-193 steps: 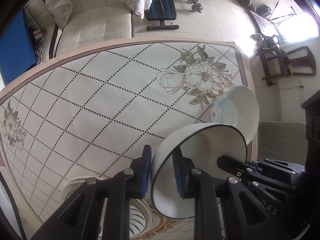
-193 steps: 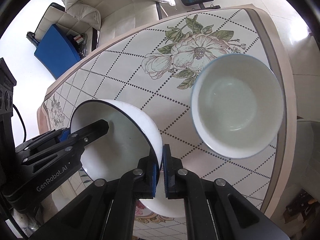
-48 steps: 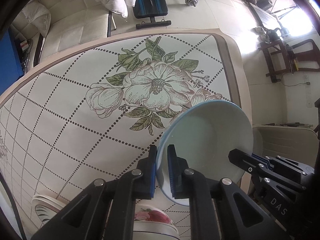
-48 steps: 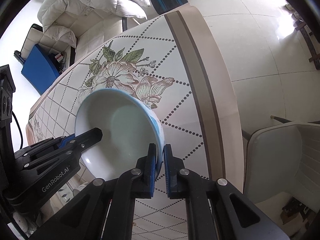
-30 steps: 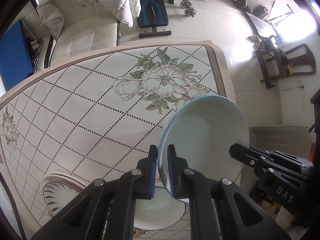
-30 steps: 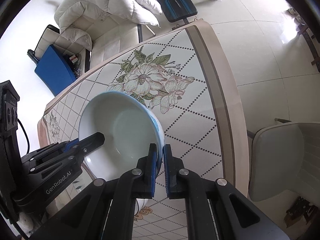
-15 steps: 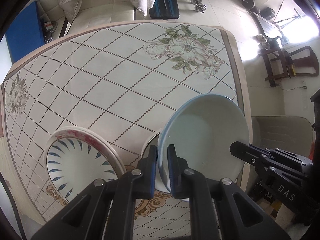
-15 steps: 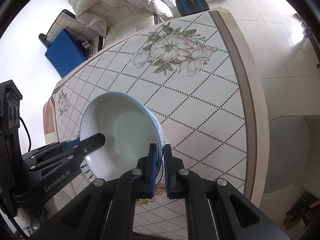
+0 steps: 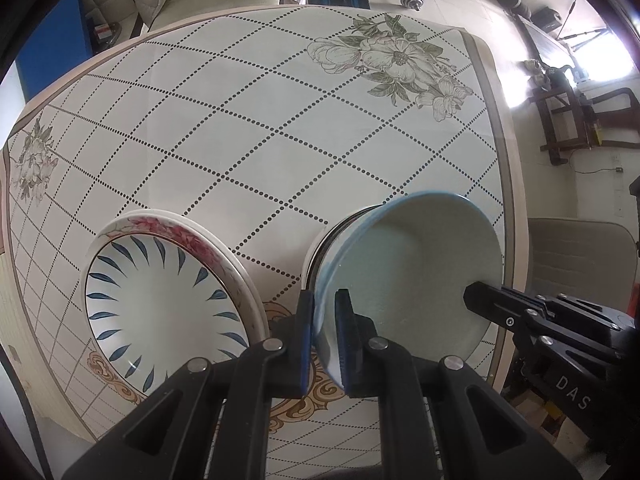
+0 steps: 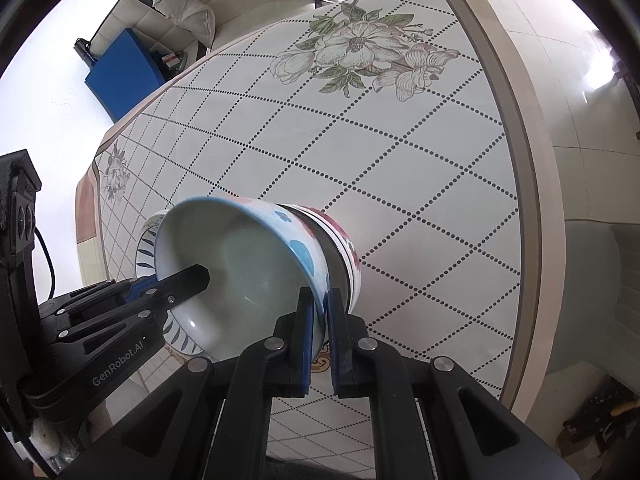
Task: Organize plates and bowls
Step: 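Carry the blue-dotted bowl and lower it into the black-rimmed bowl, then open both grippers and raise them from the bowl stack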
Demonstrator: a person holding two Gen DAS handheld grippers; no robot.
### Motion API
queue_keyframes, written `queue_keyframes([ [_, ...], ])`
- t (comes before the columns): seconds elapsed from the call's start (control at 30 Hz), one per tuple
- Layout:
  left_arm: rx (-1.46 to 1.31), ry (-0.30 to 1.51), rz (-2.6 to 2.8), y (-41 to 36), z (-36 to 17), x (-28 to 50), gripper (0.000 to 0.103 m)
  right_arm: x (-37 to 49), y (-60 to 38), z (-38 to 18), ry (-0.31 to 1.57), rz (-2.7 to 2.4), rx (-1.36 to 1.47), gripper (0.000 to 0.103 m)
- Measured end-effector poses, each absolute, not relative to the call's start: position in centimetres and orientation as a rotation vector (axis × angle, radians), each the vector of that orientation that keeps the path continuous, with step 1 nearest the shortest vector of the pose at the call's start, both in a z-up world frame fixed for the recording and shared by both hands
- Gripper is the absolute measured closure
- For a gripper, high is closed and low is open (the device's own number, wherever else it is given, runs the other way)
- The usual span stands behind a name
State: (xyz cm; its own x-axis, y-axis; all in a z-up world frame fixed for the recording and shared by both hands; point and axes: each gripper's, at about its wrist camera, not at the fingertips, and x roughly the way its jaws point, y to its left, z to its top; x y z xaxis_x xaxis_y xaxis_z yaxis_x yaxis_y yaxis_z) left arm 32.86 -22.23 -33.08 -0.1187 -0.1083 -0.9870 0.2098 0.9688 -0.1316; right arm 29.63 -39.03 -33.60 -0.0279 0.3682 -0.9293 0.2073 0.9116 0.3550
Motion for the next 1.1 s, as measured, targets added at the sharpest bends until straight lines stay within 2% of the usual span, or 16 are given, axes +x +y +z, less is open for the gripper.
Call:
queue_keyframes([
  [1.1,0.089,1.713,-0.266,-22.2,-35.3,32.8,0.094,29.7,-39.1,-35.1,1.665,0.116,0.443,0.095],
])
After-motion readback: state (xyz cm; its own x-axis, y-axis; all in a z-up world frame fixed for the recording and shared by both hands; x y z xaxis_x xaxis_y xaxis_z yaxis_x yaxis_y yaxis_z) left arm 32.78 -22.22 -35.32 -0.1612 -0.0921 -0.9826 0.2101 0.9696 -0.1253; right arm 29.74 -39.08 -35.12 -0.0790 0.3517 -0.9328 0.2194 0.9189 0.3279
